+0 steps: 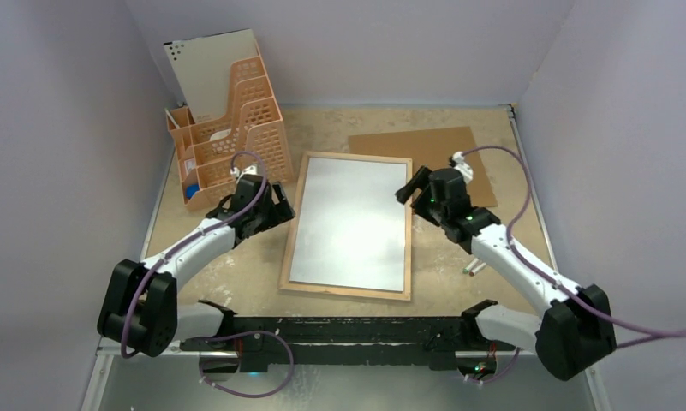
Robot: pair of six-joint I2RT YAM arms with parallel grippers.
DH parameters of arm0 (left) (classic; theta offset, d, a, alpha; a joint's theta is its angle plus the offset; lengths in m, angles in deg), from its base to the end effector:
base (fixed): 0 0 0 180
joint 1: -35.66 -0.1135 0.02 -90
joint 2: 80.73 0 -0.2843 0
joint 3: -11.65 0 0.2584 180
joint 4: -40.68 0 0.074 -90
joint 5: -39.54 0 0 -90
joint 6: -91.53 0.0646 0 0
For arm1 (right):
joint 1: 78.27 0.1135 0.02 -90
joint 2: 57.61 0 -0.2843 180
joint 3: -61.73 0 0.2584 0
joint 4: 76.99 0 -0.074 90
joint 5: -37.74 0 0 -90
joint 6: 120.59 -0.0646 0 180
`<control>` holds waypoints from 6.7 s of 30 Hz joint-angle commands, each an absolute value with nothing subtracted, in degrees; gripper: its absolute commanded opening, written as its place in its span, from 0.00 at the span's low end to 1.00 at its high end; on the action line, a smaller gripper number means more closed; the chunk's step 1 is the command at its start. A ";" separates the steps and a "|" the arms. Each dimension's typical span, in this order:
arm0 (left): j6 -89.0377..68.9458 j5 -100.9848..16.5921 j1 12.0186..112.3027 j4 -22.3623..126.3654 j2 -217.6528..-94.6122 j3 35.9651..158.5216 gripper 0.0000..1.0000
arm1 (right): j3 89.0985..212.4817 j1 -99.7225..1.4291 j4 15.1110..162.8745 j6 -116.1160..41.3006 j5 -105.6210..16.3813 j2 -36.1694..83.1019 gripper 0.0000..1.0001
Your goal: Put the photo into the frame
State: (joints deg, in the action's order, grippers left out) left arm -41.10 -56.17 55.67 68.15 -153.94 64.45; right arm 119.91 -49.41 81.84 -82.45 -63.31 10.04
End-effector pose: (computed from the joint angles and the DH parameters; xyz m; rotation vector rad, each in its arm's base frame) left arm 0.2585 -0.0873 0.1930 -0.5238 2.3804 -0.3840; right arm 0.2556 0.1267 0.2639 0.5468 2.0909 0.6374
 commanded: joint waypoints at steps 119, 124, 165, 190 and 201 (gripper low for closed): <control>-27.16 -99.96 66.77 73.73 -188.73 107.09 0.76 | 121.37 -50.94 102.22 -71.74 -34.96 39.81 0.75; -23.72 -90.58 66.86 68.71 -188.04 108.61 0.76 | 124.30 -50.93 94.67 -71.08 -43.10 37.03 0.76; -36.99 -33.88 65.92 49.65 -225.59 138.08 0.61 | 116.82 -61.84 85.33 -79.02 -54.97 23.48 0.77; -44.56 -26.66 66.20 45.91 -229.78 140.61 0.61 | 123.72 -54.03 108.40 -73.70 -31.55 41.15 0.42; -53.40 -19.61 66.12 37.47 -233.62 141.85 0.61 | 127.03 -53.58 114.94 -71.46 -31.57 47.36 0.46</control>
